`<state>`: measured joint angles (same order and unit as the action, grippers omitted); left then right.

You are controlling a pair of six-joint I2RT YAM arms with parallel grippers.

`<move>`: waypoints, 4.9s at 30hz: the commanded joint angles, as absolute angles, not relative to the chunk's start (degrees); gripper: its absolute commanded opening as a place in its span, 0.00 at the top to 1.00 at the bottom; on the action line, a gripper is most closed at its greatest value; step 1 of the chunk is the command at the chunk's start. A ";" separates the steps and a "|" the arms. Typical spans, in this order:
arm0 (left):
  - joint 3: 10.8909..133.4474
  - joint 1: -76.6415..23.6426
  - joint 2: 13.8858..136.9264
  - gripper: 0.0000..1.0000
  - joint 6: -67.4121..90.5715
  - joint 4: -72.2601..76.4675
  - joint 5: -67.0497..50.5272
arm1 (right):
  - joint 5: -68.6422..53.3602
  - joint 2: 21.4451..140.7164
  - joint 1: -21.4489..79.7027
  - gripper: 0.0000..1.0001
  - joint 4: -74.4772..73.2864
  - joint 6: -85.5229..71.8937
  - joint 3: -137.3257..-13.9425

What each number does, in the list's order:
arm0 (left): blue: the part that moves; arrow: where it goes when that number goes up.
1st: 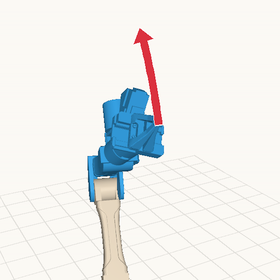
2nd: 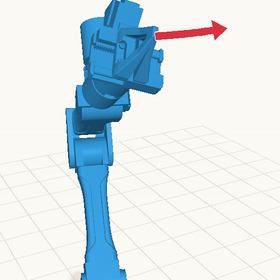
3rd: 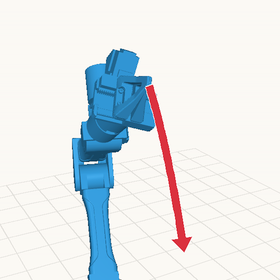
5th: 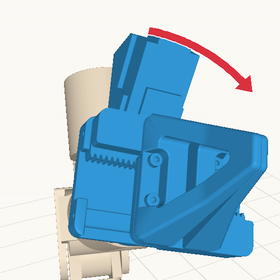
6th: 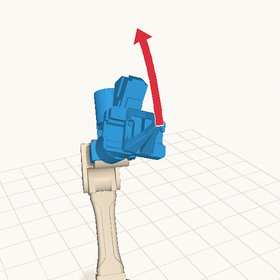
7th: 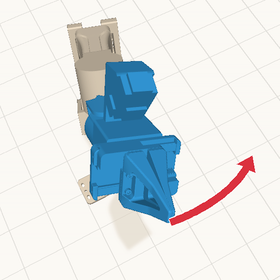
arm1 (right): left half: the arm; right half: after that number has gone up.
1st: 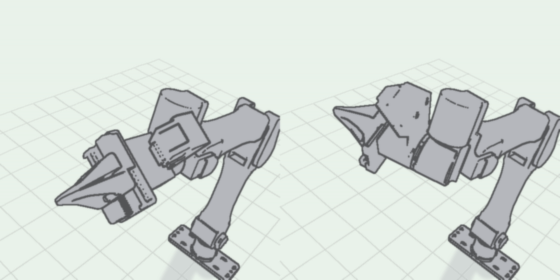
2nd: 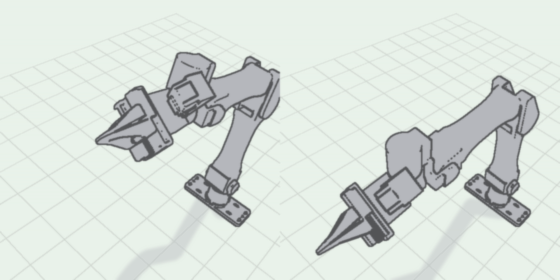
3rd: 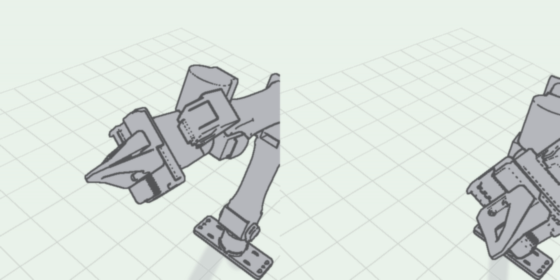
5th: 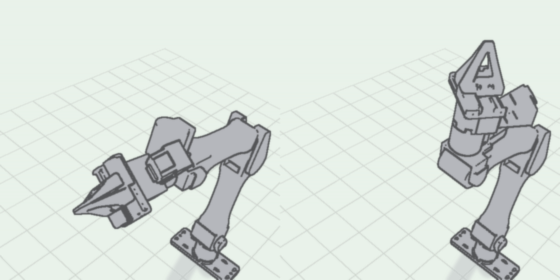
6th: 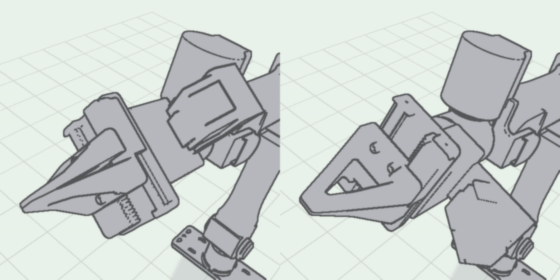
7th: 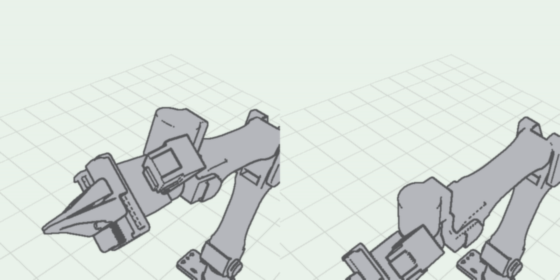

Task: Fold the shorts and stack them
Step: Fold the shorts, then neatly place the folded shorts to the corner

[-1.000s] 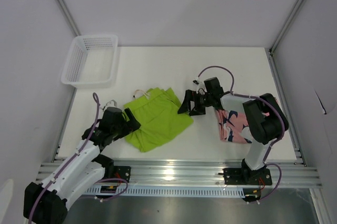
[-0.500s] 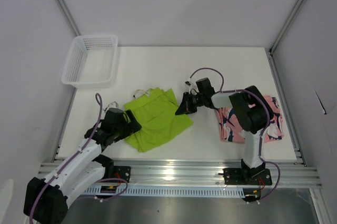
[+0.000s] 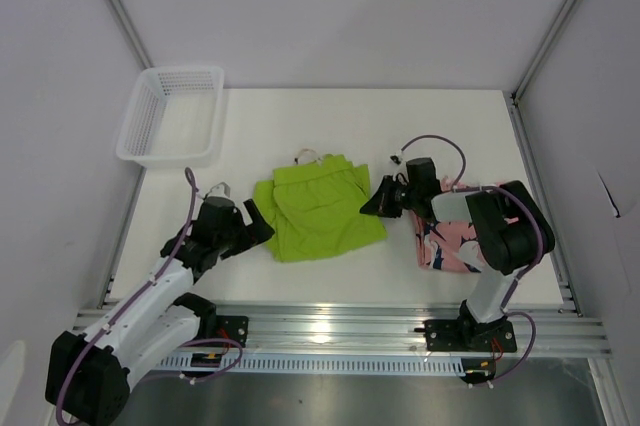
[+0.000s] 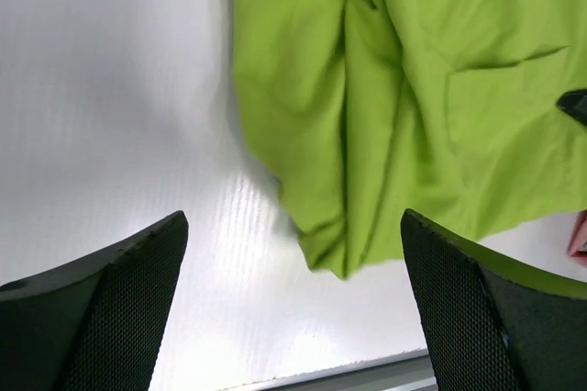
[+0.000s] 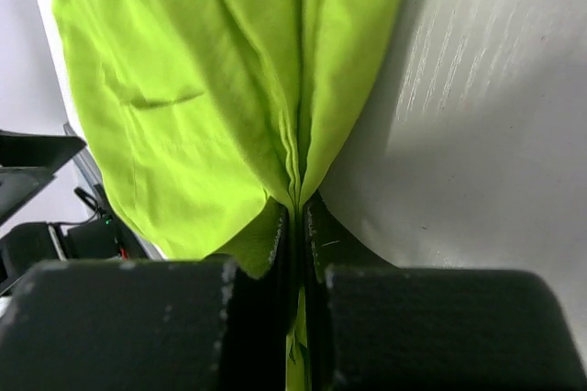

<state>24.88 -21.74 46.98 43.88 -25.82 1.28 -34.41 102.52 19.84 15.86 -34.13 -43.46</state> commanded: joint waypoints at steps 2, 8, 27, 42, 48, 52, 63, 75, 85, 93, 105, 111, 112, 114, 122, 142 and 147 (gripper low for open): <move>27.51 -21.88 46.67 0.01 40.26 -21.54 1.23 | -33.29 101.94 20.30 1.00 22.23 -34.98 -42.89; 25.58 -21.62 53.15 0.01 38.32 -8.89 -3.51 | -36.56 105.20 21.09 1.00 25.31 -36.74 -43.24; 24.87 -14.85 66.88 0.01 35.16 5.52 -4.55 | -38.06 106.00 21.62 1.00 26.37 -37.09 -43.50; 23.55 -15.03 78.40 0.07 37.53 22.14 -9.32 | -38.59 107.75 22.24 1.00 24.35 -36.21 -45.17; 24.87 -16.34 79.19 0.41 35.60 20.66 -7.04 | -35.25 106.09 23.46 1.00 19.00 -32.88 -46.49; 27.59 -20.02 81.29 0.59 34.63 19.78 -4.75 | -30.15 103.81 25.75 1.00 14.42 -29.36 -48.16; 30.94 -21.71 83.50 0.73 32.43 16.61 -0.26 | -31.28 101.24 23.56 0.26 11.60 -29.88 -48.60; 32.69 -21.80 87.18 0.69 30.94 16.43 -0.62 | -29.54 107.13 19.95 0.23 8.00 -30.68 -53.78; 33.66 -22.06 88.50 0.69 30.32 16.26 -0.53 | -26.64 110.57 22.67 0.54 5.71 -29.44 -57.30; 36.29 -24.34 88.68 0.86 29.18 13.55 2.97 | -15.40 109.16 26.09 0.97 -8.40 -25.67 -65.36; 51.49 -34.80 90.53 1.00 33.31 -6.74 16.96 | -1.33 102.57 33.48 1.00 -16.08 -24.52 -68.02; 57.03 -39.63 92.98 1.00 34.63 -13.44 23.73 | 1.23 101.86 37.09 1.00 -19.50 -25.05 -72.15; 57.91 -39.81 94.38 1.00 34.63 -14.23 23.82 | 0.88 102.13 37.09 1.00 -20.03 -25.22 -72.51; 57.57 -39.81 95.27 1.00 34.98 -13.54 22.33 | 0.70 102.39 37.35 1.00 -20.22 -25.40 -72.78; 56.51 -41.92 96.16 1.00 36.91 -9.32 20.13 | -2.02 101.17 37.53 1.00 -20.21 -26.02 -71.90; 70.38 -53.34 98.60 1.00 40.34 -6.85 21.80 | -6.32 81.94 21.90 1.00 -28.21 -26.98 -63.99; 78.73 -57.47 102.12 1.00 39.73 -8.87 20.66 | -6.68 72.96 14.86 1.00 -31.72 -26.90 -59.42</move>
<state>72.64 -54.96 100.82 39.07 -9.85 21.17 -6.15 79.48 17.54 -29.21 -26.74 -60.14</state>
